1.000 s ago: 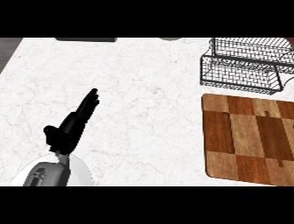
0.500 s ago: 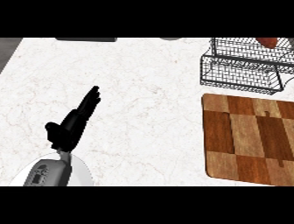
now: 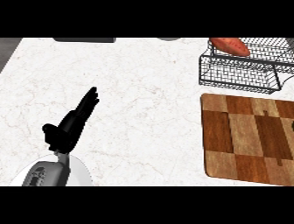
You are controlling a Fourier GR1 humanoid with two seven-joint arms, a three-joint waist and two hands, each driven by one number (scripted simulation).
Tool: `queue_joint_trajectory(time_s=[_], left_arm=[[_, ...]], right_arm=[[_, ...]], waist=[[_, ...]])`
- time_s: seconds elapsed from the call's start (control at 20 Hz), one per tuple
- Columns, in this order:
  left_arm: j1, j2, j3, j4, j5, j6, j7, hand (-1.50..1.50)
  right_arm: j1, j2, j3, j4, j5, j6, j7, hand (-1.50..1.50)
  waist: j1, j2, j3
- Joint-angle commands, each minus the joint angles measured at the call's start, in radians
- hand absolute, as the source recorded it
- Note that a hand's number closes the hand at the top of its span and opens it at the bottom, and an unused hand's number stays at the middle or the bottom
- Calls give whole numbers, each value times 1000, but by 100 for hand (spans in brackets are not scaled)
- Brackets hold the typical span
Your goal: Pick the sweet potato from the cutting board and place it in the tiered basket
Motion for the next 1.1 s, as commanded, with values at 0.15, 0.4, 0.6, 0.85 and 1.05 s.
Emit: queue_joint_trajectory(time_s=[0.15,0.4,0.6,0.85,1.05], left_arm=[[4,7,24,11,12,-4,-10,0],[41,41,26,-15,30,-52,-18,0],[36,7,1,-25,4,-18,-21,0],[9,-4,12,40,-14,5,-57,0],[-6,-27,-11,-1,-18,19,2,0]], right_arm=[[19,-32,-67,-63,-70,-143,19,-150],[66,-173,-65,-118,-34,-322,-14,-150],[102,-262,-122,-138,-70,-389,-68,-150],[190,-391,-252,-123,-191,-299,-177,-150],[287,-490,-300,-81,-228,-227,-227,-150]], waist=[[-4,0,0],[4,4,0],[1,7,1],[-16,10,3],[-6,10,4]])
